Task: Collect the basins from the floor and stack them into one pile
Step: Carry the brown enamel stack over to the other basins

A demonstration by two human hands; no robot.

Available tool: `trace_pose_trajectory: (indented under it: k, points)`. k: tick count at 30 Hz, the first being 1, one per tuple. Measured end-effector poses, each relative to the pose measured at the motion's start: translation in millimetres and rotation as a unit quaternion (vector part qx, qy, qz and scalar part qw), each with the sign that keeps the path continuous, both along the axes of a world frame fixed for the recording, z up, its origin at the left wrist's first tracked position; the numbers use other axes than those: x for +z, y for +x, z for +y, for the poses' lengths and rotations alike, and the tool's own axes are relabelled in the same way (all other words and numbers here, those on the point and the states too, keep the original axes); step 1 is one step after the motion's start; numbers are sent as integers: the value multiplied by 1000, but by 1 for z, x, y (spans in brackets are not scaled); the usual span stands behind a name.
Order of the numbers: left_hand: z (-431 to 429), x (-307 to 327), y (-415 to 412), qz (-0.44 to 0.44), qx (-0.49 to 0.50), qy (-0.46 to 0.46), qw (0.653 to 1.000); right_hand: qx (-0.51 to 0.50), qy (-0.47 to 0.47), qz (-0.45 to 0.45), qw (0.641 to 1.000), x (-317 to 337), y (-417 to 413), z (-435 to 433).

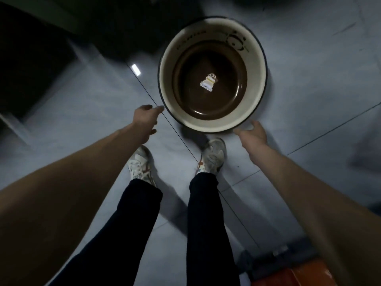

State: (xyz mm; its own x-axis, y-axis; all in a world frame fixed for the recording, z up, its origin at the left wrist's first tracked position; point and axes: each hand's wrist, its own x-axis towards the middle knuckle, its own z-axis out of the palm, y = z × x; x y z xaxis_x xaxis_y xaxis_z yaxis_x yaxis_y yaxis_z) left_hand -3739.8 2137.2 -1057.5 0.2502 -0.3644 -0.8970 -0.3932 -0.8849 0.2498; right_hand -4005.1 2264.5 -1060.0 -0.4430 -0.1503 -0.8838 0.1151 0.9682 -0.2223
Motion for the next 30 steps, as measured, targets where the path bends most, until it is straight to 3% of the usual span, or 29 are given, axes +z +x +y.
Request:
trace_pose_trajectory:
  k: [8,14,18,21,26,30]
  points:
    - [27,-51,-35,87,89,52,991,-267,42,-121,955,-44,1,-20]
    - [19,-38,-26,105,96,60,988,-295,11,-173,940,-32,16,-31]
    - [5,9,-1,120,93,90,984,-346,19,-165,924,17,37,-45]
    - [-1,60,22,97,77,98,987,-325,61,-166,929,84,53,-60]
    - [2,186,77,90,11,129,988,-281,78,-175,940,201,98,-59]
    - [13,283,143,99,33,111,988,-244,37,-192,950,293,146,-64]
